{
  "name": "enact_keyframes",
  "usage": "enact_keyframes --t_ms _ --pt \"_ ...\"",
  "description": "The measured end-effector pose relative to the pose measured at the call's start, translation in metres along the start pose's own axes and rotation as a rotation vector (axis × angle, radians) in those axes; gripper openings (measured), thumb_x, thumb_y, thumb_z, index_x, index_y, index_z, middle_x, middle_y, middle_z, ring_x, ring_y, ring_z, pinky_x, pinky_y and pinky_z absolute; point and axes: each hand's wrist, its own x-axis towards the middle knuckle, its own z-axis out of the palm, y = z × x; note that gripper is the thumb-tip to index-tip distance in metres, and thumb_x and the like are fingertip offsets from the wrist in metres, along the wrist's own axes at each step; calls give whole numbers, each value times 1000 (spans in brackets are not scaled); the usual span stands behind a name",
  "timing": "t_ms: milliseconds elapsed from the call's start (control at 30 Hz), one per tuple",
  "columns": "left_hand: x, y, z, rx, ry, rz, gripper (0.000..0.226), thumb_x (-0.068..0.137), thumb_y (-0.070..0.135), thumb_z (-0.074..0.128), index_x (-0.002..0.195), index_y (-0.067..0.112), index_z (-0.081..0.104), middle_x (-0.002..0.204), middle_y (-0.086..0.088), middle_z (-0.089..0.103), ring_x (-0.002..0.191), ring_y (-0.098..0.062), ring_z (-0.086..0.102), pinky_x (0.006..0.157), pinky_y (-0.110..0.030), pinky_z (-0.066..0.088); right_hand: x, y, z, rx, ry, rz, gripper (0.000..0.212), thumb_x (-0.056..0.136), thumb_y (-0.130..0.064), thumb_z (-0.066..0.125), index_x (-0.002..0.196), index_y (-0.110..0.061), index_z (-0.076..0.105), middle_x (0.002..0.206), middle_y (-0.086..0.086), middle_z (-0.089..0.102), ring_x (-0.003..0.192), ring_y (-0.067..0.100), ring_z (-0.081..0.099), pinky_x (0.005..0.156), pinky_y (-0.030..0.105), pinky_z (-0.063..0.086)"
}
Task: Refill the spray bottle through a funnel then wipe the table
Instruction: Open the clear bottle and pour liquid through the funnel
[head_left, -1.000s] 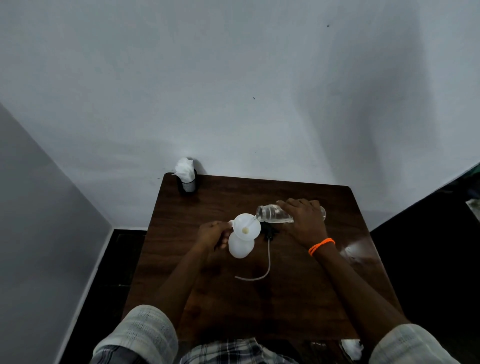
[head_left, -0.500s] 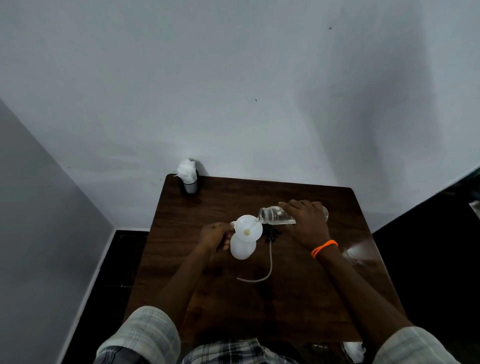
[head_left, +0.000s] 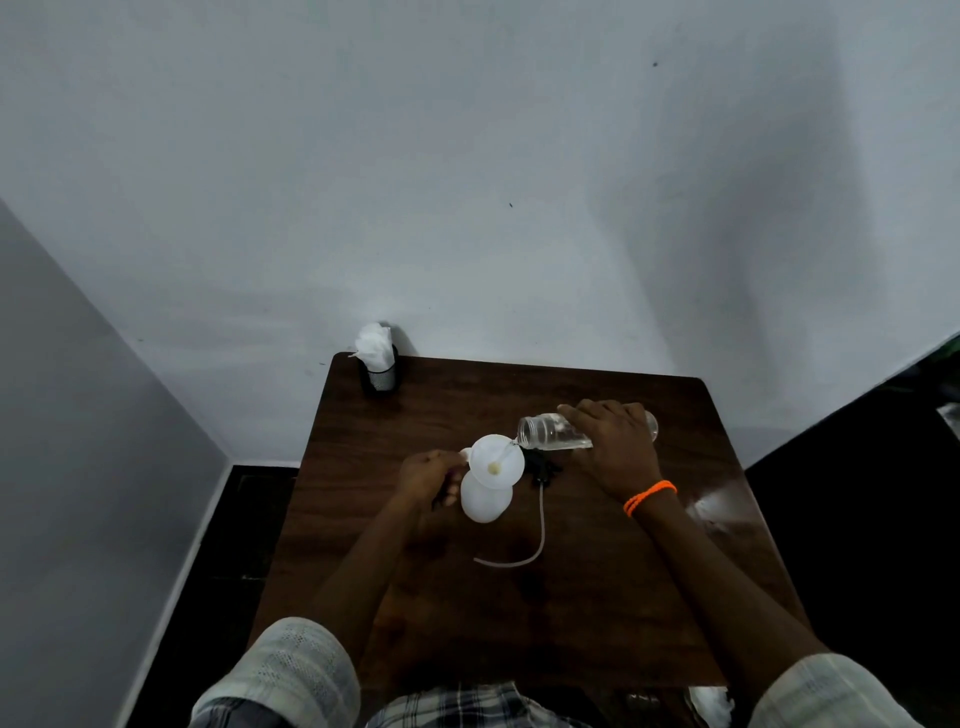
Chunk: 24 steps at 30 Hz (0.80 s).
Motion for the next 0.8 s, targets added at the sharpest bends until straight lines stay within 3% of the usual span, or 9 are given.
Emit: enact_keyframes --t_ms 200,400,800 --pt "1 -1 -1 3 6 -4 21 91 20 73 94 -1 72 68 -10 60 49 -16 49 43 -26 40 1 0 -3 -3 -11 1 60 75 -48 48 126 -27 70 109 -4 71 99 26 65 84 41 36" --pt "-1 -1 -1 14 6 -4 16 92 19 71 86 5 70 64 -6 60 47 -13 50 39 -21 41 2 0 -4 -12 -29 10 56 76 -47 53 126 -28 70 109 -5 70 99 25 65 84 40 35" --pt "4 -5 -2 3 3 -16 13 90 16 73 88 3 71 67 -10 62 46 -15 51 38 -24 40 1 -6 -10 26 -11 4 63 75 -51 46 125 -24 72 111 -2 72 102 28 66 85 44 40"
